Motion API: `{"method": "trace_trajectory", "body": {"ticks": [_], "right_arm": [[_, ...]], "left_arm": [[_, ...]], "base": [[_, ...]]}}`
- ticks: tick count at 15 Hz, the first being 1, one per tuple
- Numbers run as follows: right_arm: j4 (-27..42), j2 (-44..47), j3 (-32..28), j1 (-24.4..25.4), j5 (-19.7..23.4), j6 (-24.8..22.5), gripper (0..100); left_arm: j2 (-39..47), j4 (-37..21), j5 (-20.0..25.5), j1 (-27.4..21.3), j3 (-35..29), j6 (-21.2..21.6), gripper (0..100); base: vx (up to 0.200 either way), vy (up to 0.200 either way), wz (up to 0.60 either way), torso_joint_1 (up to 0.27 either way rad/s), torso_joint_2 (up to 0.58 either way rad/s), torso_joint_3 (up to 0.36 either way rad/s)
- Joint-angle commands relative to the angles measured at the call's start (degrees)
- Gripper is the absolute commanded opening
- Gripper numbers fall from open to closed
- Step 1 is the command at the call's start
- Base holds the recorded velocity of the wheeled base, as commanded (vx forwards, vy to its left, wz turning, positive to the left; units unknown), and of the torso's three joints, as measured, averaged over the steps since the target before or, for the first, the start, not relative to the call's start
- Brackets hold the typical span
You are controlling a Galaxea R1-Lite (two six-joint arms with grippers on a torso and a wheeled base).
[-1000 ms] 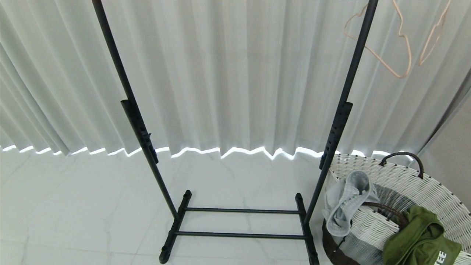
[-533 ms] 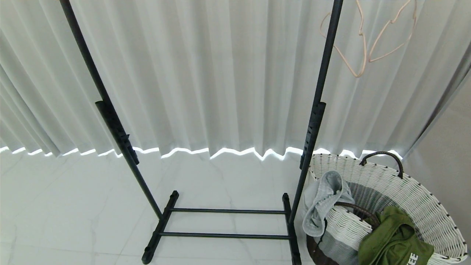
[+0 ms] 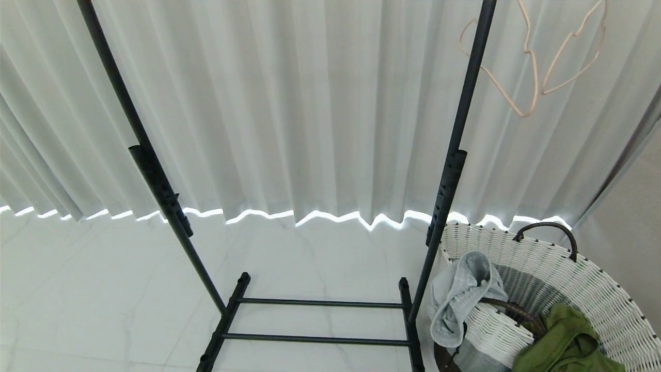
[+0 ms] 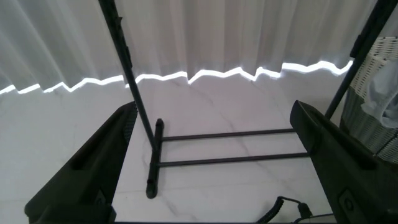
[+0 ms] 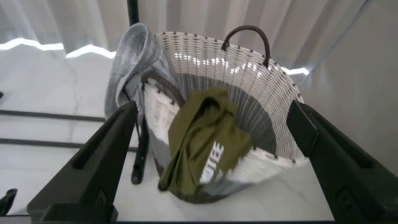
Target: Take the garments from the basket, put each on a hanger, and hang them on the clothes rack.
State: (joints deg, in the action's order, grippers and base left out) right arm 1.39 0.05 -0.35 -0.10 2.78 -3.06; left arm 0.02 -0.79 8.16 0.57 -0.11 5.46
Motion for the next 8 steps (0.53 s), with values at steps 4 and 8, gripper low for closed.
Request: {"method": "trace_trajectory", "body": {"ticks": [4,8], "right_arm": [[-0.69,0.3,-1.58,0.1,1.09,-2.04,100],[1.07,22.36,-14.94,1.68,1.26,-9.68,100]], "left_arm": [[-0.02,0.0,0.02,0.04,0.02,-0.1,100],[-0.02,0.0,0.02,0.04,0.02,-0.1,100]], "base": [[0.05,0.0,0.0,-0.001,0.0,0.001],[0.0,0.0,0.0,0.0,0.0,0.0]]}}
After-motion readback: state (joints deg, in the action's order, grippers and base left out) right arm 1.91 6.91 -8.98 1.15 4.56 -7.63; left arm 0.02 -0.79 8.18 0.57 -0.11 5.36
